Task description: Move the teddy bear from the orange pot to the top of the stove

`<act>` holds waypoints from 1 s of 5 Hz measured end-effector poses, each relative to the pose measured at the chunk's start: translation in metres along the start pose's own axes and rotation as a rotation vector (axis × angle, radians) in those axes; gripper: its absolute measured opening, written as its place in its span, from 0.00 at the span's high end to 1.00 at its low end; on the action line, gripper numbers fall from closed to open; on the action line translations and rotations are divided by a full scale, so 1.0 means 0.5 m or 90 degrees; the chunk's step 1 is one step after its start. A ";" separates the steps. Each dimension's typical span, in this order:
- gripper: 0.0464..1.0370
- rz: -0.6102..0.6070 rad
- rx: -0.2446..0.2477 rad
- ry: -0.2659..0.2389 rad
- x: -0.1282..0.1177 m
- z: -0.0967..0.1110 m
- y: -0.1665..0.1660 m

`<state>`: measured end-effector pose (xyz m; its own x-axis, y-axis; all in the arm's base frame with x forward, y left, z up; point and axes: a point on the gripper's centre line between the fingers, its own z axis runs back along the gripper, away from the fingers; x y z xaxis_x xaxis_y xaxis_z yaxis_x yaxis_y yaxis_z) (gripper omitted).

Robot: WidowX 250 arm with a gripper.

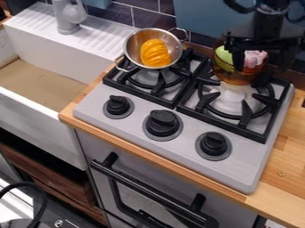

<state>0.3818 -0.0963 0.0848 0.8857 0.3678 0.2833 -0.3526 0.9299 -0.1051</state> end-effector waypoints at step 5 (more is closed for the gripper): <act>0.99 -0.006 0.019 -0.001 0.012 -0.009 0.006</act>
<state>0.3875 -0.0910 0.0818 0.8885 0.3585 0.2864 -0.3525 0.9329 -0.0741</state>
